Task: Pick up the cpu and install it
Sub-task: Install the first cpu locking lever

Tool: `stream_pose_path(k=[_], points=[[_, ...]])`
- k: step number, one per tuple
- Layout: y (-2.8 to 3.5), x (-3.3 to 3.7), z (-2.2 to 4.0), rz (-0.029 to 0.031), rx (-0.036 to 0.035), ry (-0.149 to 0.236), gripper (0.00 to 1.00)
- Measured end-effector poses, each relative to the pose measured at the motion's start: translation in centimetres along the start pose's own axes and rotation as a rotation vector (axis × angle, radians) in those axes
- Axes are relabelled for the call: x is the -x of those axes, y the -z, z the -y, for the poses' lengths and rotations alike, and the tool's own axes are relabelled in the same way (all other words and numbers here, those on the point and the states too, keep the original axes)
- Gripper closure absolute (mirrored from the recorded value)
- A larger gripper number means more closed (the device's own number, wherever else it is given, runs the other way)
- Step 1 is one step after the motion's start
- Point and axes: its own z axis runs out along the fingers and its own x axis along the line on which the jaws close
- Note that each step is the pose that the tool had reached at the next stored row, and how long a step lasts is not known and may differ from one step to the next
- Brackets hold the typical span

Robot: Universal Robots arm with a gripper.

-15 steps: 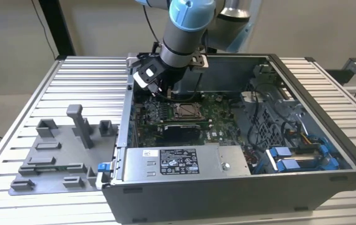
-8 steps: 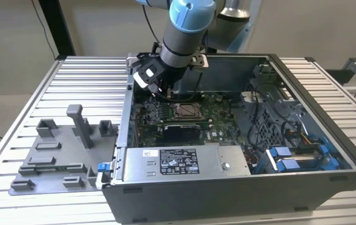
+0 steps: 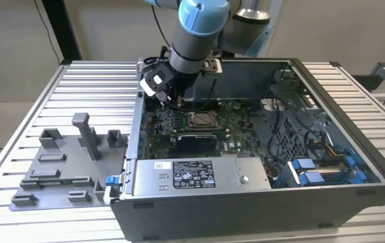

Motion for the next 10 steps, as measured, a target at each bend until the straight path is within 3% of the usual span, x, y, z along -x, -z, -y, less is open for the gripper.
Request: stream_pose_path(k=[3, 6, 10], points=[[-0.09, -0.06, 0.58, -0.0055, 0.0002, 0.002, 1.00], [-0.11, -0.15, 0.56, -0.0151, 0.0008, 0.005, 1.00], [-0.20, -0.42, 0.52, -0.0351, 0.0026, 0.009, 1.00]])
